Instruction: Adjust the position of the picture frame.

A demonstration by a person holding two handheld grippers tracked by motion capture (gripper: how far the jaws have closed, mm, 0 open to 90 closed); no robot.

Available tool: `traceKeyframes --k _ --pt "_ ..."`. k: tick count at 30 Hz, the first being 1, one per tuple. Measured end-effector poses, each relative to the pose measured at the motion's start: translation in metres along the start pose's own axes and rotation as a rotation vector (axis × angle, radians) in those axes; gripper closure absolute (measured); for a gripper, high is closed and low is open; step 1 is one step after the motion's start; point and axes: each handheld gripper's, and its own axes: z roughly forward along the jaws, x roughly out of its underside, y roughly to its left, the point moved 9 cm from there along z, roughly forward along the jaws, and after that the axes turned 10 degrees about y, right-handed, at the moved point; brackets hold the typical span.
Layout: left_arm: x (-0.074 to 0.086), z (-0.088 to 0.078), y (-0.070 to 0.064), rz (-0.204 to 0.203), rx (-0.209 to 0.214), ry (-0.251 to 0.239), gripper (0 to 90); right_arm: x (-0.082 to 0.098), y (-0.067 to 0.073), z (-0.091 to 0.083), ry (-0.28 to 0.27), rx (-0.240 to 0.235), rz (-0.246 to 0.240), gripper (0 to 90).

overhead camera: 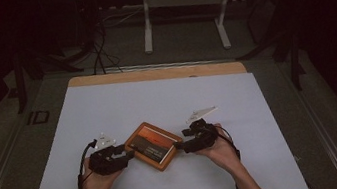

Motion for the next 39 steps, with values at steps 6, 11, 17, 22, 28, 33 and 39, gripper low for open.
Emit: traceKeyframes --k 6,11,17,22,28,33,39 --pt "-0.006 0.005 -0.014 0.043 -0.002 -0.005 45.6 -0.004 0.001 0.006 0.008 -0.001 0.015 32.8" --pt "-0.009 0.015 -0.024 0.084 0.009 0.013 44.2 -0.008 -0.001 0.013 0.008 -0.011 0.045 30.1" --pt "-0.008 0.016 -0.024 0.07 0.035 0.013 46.6 -0.01 0.0 0.025 0.039 -0.018 0.054 30.3" --pt "-0.006 0.016 -0.024 0.055 0.048 0.02 47.7 -0.011 0.002 0.029 0.046 -0.035 0.066 30.2" --pt "0.001 0.014 -0.023 0.047 0.058 0.047 49.8 -0.01 0.004 0.029 0.051 -0.044 0.068 29.5" --pt "0.009 0.015 -0.019 0.07 0.026 0.084 50.0 -0.009 0.004 0.03 0.049 -0.066 0.086 29.4" --pt "-0.01 0.011 -0.024 0.078 0.038 -0.001 51.2 -0.009 0.003 0.03 0.047 -0.073 0.088 29.4"
